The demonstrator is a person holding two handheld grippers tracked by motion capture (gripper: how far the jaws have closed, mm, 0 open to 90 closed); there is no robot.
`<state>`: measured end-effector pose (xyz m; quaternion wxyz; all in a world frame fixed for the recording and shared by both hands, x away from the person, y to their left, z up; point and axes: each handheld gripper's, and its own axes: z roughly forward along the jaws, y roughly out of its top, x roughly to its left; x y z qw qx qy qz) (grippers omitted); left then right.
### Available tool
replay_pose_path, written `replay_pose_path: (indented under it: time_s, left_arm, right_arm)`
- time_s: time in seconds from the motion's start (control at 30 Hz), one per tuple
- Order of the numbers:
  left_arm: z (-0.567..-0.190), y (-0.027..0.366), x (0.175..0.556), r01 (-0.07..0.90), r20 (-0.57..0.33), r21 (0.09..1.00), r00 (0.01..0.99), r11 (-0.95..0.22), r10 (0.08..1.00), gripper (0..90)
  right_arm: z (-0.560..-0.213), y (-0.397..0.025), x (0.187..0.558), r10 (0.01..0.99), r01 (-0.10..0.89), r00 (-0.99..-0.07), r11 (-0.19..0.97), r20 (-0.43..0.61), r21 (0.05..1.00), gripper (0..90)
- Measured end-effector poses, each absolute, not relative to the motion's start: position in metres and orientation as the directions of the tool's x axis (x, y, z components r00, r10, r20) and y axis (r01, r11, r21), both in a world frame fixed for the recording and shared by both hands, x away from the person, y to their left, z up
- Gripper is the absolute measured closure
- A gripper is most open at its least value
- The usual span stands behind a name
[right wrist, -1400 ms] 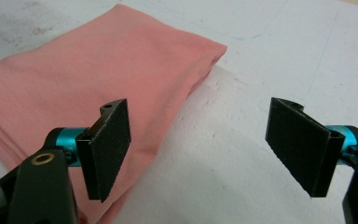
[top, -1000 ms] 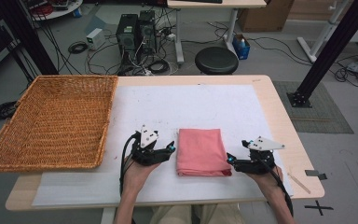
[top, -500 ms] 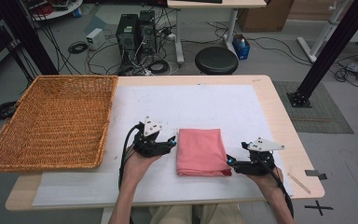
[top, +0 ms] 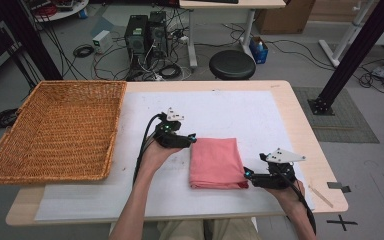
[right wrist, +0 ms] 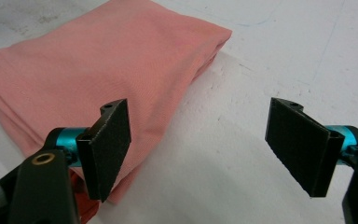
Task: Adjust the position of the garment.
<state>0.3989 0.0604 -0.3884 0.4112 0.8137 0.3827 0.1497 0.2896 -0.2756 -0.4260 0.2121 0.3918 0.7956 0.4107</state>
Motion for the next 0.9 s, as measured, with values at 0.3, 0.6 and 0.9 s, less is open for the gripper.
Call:
replay_pose_path:
  time_s: [0.3,0.6,0.9]
  left_arm:
    - [-0.413,0.043,0.419,0.579,-0.132,0.707,0.672,-0.406,0.728,35.3]
    - [-0.429,0.042,0.429,0.631,-0.215,0.664,0.675,-0.401,0.706,35.6]
    - [-0.434,0.039,0.429,0.634,-0.229,0.643,0.694,-0.429,0.683,41.3]
  right_arm:
    - [-0.43,-0.275,0.286,0.796,0.464,-0.605,0.372,-0.019,0.804,22.0]
    - [-0.429,-0.275,0.285,0.796,0.458,-0.605,0.373,-0.025,0.807,22.0]
    - [-0.431,-0.275,0.283,0.794,0.462,-0.608,0.383,-0.029,0.8,22.9]
